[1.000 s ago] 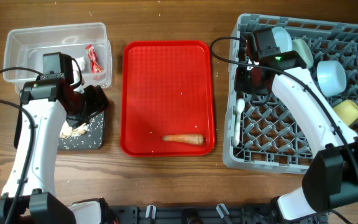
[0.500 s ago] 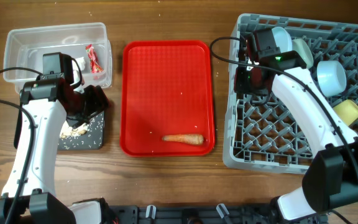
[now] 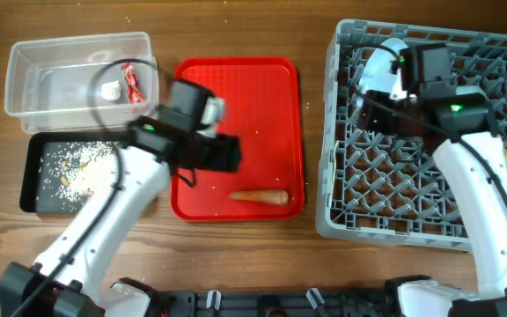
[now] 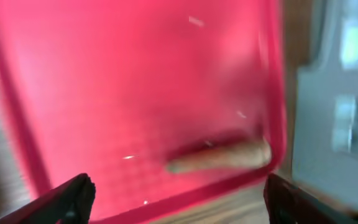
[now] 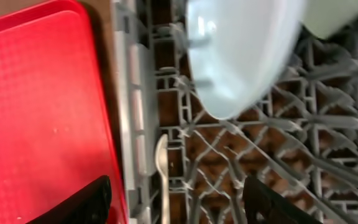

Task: Sort waste into correct bins and load items into the dishwasher rack
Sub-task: 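Place the white spoon upright in the rack with the right gripper, then grasp the carrot on the red tray with the left gripper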

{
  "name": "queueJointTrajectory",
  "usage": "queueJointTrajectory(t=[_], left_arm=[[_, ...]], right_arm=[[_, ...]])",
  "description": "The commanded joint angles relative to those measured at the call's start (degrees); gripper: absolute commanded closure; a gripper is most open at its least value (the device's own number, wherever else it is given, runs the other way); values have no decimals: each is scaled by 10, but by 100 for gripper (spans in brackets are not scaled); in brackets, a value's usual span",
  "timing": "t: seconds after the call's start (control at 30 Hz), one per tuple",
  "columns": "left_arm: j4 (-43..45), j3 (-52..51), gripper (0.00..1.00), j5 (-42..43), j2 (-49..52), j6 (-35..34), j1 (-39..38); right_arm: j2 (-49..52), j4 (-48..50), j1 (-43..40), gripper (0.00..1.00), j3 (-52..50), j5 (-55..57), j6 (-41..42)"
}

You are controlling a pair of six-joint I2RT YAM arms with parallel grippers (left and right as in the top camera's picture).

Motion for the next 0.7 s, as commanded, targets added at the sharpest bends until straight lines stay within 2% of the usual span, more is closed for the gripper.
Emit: queueJointTrajectory(t=[0.0,0.03,0.1,0.37,0.67], left_arm=[[4,1,12,-14,21,196,-86],[5,-2,9,-15,33,246,-111],[13,-7,4,-36,59,283,-144],[31,-13,0,-44,188,285,-171],[80,-14,2,-44,222,284,-171]], right_arm=[[-5,-8,-18,31,0,-1,-1],[-5,-9,-19,31,0,-1,-1],[-5,-9,-19,31,0,-1,-1],[-5,-9,-19,31,0,-1,-1],[-5,-9,-19,31,0,-1,-1]])
